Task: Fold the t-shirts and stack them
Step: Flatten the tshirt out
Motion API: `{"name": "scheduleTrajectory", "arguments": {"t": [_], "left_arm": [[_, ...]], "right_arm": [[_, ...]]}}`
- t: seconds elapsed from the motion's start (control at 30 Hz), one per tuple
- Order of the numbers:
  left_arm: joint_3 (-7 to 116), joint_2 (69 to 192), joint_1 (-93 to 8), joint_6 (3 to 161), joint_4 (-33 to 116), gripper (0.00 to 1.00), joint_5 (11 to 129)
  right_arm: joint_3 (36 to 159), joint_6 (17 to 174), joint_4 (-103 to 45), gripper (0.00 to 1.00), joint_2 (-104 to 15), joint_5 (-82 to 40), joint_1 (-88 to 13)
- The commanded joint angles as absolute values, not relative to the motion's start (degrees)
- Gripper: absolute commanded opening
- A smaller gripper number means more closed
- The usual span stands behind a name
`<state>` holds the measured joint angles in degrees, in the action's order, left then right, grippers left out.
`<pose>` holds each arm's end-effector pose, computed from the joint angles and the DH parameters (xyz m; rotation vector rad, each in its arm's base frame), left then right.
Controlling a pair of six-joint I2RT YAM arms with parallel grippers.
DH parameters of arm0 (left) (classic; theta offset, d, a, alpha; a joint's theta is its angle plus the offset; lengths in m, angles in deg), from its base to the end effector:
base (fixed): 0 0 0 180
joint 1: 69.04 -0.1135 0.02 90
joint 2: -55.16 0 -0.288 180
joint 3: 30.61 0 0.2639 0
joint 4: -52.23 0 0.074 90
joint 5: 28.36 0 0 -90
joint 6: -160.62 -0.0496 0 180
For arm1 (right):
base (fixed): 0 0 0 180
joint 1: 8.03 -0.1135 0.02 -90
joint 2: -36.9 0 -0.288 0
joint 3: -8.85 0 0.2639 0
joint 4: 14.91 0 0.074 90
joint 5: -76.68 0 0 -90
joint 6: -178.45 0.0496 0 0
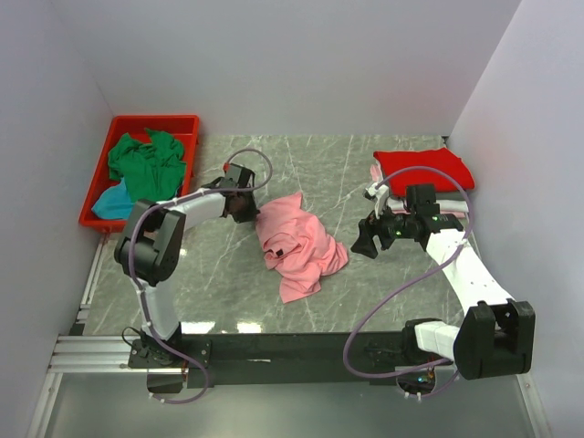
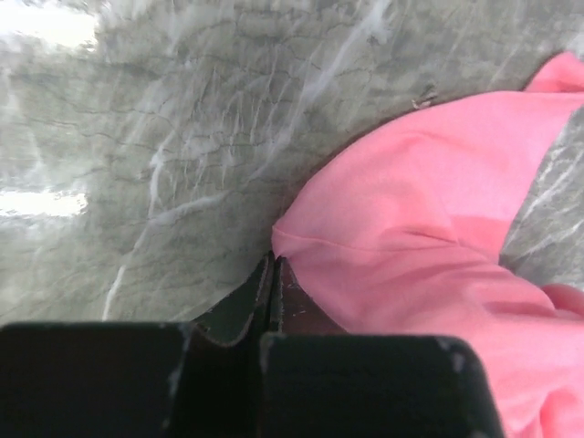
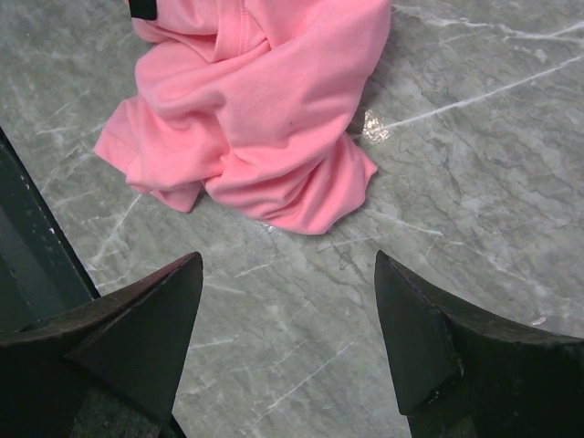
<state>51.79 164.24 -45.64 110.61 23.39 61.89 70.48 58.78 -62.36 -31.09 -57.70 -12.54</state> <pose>0.3853 -0.1670 0.1653 -0.3732 2.5720 -0.4285 0.2355 0.0534 0.2629 -0.9563 2.0810 0.7422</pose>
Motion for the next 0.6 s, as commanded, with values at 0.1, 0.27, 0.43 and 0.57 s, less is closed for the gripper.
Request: {"name": "scheduleTrajectory", "arguments": {"t": [0.1, 0.27, 0.43, 0.57], "left_arm": [[49.8, 154.5, -45.0, 106.1, 26.2, 0.0, 58.7], [48.9, 149.7, -45.0, 105.4, 25.8, 0.0, 59.5], [48.2, 145.3, -45.0, 104.0, 24.7, 0.0, 60.0], [48.2, 137.3, -46.0, 101.9, 20.9, 0.0, 54.7]], "right_arm": [[72.0, 59.0, -62.3, 0.82, -33.3, -59.1, -12.9], [74.5, 59.5, -63.1, 0.81, -38.9, -55.9, -18.1], [83.2, 61.3, -63.2, 0.81, -45.9, -54.2, -18.7], [92.1, 61.4, -67.8, 0.8, -53.4, -55.8, -19.3]]}}
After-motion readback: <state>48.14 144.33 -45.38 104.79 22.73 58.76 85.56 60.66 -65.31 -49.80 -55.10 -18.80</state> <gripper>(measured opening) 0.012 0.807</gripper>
